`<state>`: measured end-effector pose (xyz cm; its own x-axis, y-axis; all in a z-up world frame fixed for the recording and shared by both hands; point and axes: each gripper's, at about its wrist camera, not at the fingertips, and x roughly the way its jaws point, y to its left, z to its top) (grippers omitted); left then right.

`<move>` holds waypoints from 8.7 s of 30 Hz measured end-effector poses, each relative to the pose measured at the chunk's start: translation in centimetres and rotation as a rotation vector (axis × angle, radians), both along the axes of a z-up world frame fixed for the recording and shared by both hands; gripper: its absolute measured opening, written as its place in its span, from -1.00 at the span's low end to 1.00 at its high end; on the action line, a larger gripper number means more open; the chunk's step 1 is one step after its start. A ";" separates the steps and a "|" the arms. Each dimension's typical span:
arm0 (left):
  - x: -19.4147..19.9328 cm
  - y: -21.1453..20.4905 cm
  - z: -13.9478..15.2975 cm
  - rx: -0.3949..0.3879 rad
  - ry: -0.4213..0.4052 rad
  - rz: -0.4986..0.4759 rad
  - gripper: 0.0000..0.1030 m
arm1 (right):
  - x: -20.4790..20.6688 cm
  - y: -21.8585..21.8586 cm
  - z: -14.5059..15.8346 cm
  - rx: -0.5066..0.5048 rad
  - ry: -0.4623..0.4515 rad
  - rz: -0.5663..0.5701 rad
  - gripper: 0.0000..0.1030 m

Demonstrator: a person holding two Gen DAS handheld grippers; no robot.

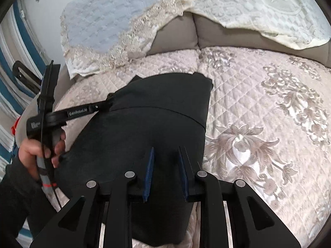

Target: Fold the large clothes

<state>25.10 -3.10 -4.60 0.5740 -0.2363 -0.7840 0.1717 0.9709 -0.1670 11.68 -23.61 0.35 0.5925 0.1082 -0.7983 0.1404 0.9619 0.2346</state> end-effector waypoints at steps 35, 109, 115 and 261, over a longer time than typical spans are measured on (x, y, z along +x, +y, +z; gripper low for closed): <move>-10.7 2.0 3.6 -0.064 -0.037 -0.037 0.12 | -2.2 -3.8 -0.4 0.195 -0.006 -0.033 0.17; -10.0 6.7 4.5 -0.315 -0.071 -0.131 -0.54 | 2.9 -0.2 2.5 0.390 -0.103 0.163 -0.64; -5.3 9.9 5.2 -0.303 -0.104 -0.094 -0.54 | 8.9 1.6 2.8 0.388 -0.141 0.204 -0.64; -17.1 10.1 0.1 0.093 -0.077 0.215 0.19 | -2.5 11.9 0.5 -0.138 -0.050 0.256 0.04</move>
<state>7.96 6.99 -4.54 0.6625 -0.0310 -0.7485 -0.0313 0.9971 -0.0691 9.20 -11.76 0.81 0.5993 0.1519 -0.7860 -0.1191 0.9878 0.1001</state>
